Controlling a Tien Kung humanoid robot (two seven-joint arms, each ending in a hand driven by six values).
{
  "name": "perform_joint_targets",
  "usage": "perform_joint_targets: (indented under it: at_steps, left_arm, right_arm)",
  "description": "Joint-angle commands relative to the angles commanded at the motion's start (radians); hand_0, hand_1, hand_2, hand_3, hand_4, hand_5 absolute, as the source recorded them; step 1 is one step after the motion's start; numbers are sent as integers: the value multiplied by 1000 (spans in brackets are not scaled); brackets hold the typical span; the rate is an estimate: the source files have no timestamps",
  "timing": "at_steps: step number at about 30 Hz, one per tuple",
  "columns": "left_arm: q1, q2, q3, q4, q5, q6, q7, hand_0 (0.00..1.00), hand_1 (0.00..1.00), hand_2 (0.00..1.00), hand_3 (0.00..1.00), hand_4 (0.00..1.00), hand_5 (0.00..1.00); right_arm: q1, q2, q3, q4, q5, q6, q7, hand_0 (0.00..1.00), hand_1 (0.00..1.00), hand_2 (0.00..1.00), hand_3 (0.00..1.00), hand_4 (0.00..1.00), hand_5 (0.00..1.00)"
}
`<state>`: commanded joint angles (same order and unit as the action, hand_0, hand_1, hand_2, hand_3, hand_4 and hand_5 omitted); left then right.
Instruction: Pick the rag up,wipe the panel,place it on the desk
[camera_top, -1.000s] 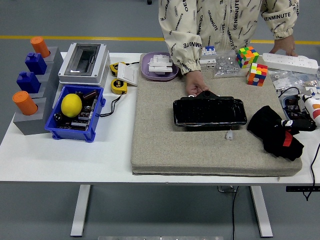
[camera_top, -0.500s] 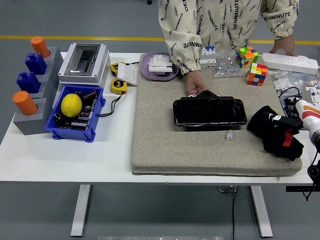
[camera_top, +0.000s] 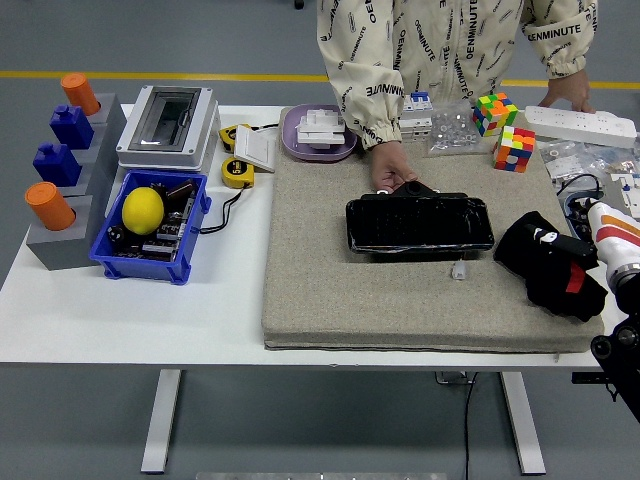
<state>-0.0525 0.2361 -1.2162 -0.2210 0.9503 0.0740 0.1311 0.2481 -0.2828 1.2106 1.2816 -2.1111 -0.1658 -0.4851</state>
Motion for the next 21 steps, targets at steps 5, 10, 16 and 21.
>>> perform_joint_targets:
  at_steps: [5, 10, 16, 21]
  left_arm:
    - [-3, 0, 3, -2, -2, 0, 0, 651, 661, 695, 580, 680, 446]
    - [-2, 0, 0, -1, -1, 0, 0, 651, 661, 695, 579, 680, 445]
    - [0, -2, -1, 0, -1, 0, 0, 651, 662, 695, 579, 679, 444]
    - [-1, -1, -4, -1, 2, 0, 0, 651, 663, 695, 579, 680, 445]
  right_arm:
    - [0, 18, -8, -20, -4, -19, 13, 837, 746, 789, 797, 998, 858]
    - [-6, 22, -24, -53, -20, -39, 20, 835, 745, 786, 797, 998, 861]
    - [-9, 19, -32, -80, -24, -52, 35, 831, 744, 784, 795, 998, 860]
    - [0, 4, -46, -101, -19, -51, 43, 830, 744, 783, 793, 998, 867]
